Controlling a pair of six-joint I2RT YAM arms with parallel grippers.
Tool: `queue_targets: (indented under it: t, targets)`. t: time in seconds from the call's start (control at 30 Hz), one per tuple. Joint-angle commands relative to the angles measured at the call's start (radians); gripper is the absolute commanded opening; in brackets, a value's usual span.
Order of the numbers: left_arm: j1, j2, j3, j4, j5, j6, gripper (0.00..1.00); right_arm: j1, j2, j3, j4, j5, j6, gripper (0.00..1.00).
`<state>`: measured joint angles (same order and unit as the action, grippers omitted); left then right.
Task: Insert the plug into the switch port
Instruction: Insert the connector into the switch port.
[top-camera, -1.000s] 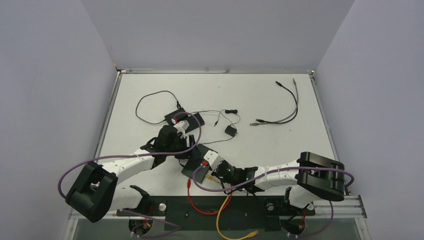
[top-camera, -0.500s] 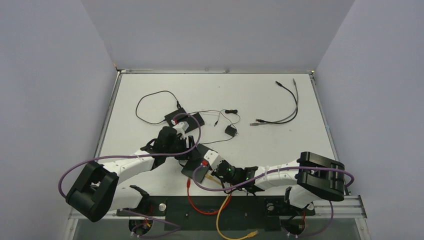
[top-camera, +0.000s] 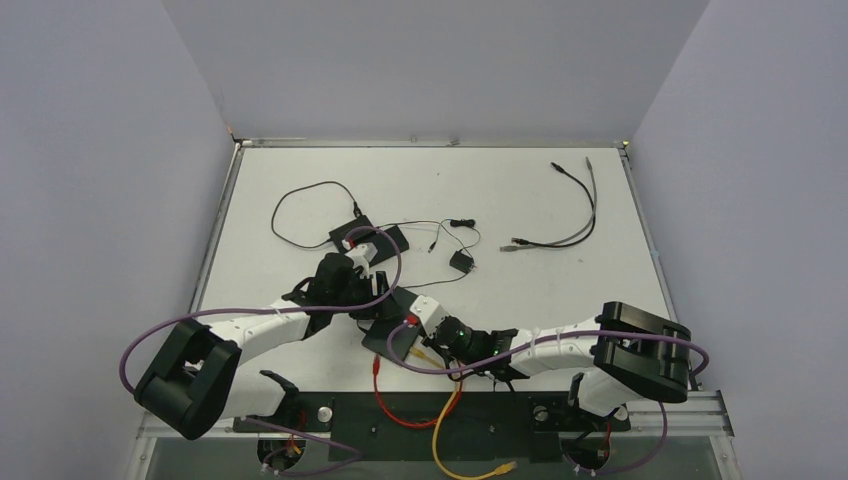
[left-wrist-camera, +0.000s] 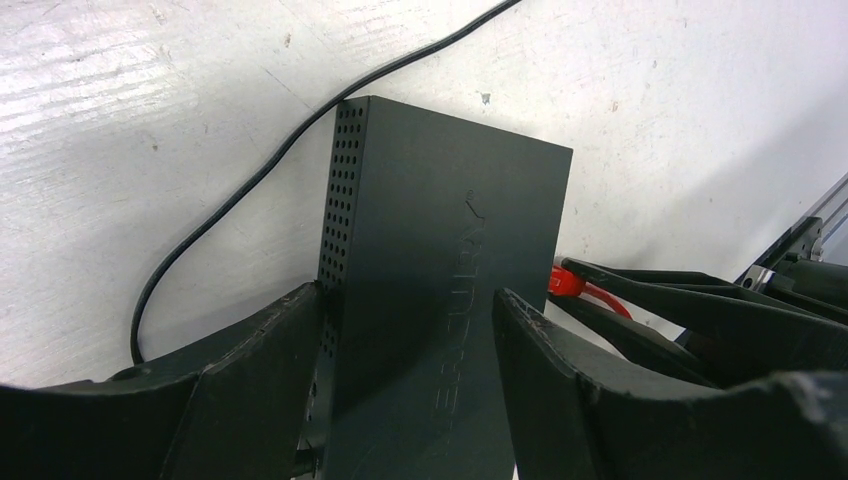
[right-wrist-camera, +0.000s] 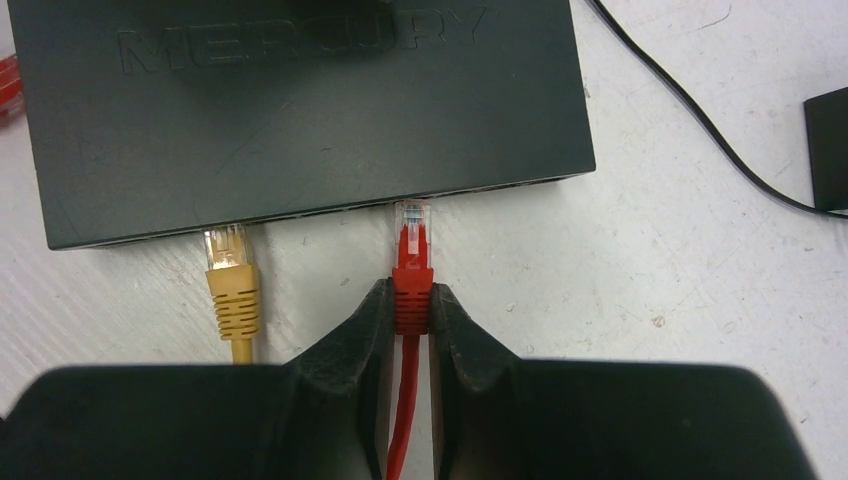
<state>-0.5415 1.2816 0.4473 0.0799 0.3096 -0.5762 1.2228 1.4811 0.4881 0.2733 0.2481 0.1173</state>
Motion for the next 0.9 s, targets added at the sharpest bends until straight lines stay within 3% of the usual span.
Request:
queue_targets:
  t: [0.0, 0.87]
  targets:
    - [-0.002, 0.010, -0.003, 0.058, 0.053, -0.005, 0.59, -0.015, -0.017, 0.029, 0.121, -0.075, 0.018, 0.00]
    - [-0.003, 0.028, -0.009, 0.078, 0.079, -0.008, 0.56, -0.058, -0.042, 0.005, 0.151, -0.146, 0.013, 0.00]
